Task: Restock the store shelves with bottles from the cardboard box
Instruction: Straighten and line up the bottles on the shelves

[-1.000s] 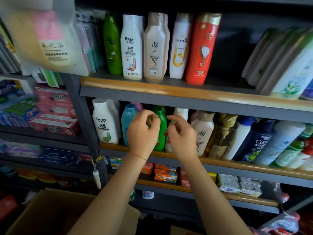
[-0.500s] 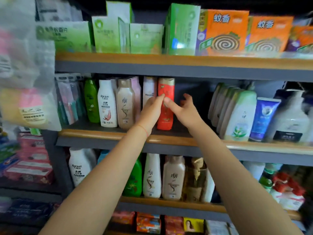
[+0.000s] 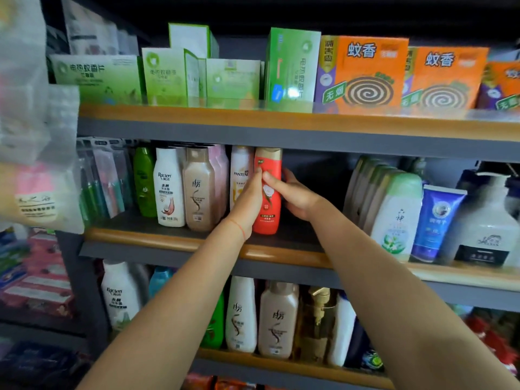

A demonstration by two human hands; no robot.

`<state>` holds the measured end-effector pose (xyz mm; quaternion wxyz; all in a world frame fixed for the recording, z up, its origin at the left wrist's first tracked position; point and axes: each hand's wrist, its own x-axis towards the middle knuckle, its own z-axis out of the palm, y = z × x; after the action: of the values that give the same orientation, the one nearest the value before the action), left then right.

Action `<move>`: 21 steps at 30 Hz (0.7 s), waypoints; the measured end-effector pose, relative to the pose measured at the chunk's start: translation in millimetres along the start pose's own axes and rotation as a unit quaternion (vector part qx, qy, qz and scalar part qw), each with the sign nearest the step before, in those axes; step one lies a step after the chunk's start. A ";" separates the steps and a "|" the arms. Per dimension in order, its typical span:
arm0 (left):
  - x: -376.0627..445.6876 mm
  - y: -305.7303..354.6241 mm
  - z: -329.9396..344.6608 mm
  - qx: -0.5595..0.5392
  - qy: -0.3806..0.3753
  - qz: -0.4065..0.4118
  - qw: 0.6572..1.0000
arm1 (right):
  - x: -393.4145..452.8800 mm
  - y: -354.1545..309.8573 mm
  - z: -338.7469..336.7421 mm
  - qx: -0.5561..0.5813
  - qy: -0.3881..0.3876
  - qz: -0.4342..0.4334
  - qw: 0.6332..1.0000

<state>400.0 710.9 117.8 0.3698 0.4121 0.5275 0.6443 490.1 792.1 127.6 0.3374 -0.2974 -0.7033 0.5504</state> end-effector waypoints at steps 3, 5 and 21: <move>2.4 -2.6 -1.5 -0.006 0.005 -0.010 1.000 | 0.9 2.4 0.5 0.012 -0.018 -0.005 1.000; 4.2 -3.3 -2.0 -0.006 0.001 -0.012 1.000 | 1.2 2.0 2.1 0.015 -0.032 -0.007 0.999; 0.6 -2.8 -2.6 0.016 -0.026 -0.023 0.999 | 0.1 5.5 -6.8 0.026 -0.079 -0.007 0.997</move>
<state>397.5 711.0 114.8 0.3916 0.4226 0.5374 0.6158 495.7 797.3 123.4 0.2923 -0.2399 -0.7152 0.5878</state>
